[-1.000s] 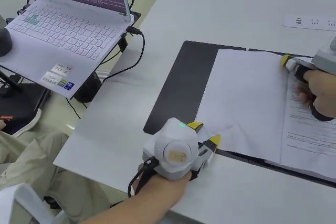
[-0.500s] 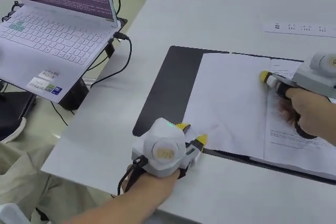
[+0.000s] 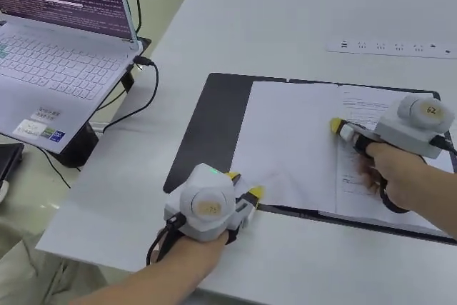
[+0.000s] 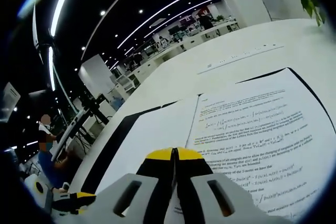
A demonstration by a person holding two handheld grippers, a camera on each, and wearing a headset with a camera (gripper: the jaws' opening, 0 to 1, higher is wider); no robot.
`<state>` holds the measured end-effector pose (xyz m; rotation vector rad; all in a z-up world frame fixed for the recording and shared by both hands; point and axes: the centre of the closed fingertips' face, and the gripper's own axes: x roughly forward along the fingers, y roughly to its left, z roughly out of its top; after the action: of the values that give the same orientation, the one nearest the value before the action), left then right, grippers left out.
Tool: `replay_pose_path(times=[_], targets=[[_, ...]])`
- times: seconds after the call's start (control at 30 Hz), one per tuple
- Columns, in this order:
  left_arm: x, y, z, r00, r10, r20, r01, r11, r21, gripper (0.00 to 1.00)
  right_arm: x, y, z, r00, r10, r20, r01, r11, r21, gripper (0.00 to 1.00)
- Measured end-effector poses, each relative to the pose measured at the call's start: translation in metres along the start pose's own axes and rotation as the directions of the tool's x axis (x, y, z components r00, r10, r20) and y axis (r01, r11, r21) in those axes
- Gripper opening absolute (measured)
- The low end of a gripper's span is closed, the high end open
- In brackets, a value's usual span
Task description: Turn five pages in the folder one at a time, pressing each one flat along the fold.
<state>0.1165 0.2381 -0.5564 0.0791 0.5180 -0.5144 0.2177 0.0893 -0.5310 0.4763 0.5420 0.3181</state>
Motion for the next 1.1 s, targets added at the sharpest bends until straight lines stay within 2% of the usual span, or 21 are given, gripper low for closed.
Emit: replay_pose_path(times=[0.33, 0.7, 1.1], targets=[[0.0, 0.0, 0.0, 1.0, -0.009, -0.003, 0.009, 1.0, -0.001, 0.25, -0.018, 0.003, -0.017, 1.0, -0.001, 0.002, 0.001, 1.0, 0.021, 0.0], [-0.001, 0.0, 0.0, 0.9999, -0.015, -0.005, 0.015, 1.0, 0.009, 0.24, -0.043, 0.016, -0.042, 1.0, 0.003, -0.008, -0.003, 0.999, 0.034, 0.0], [-0.002, 0.0, 0.001, 0.9998, -0.019, -0.006, 0.019, 1.0, 0.014, 0.24, -0.069, 0.024, -0.076, 0.997, 0.039, -0.067, -0.036, 0.998, 0.052, 0.0]])
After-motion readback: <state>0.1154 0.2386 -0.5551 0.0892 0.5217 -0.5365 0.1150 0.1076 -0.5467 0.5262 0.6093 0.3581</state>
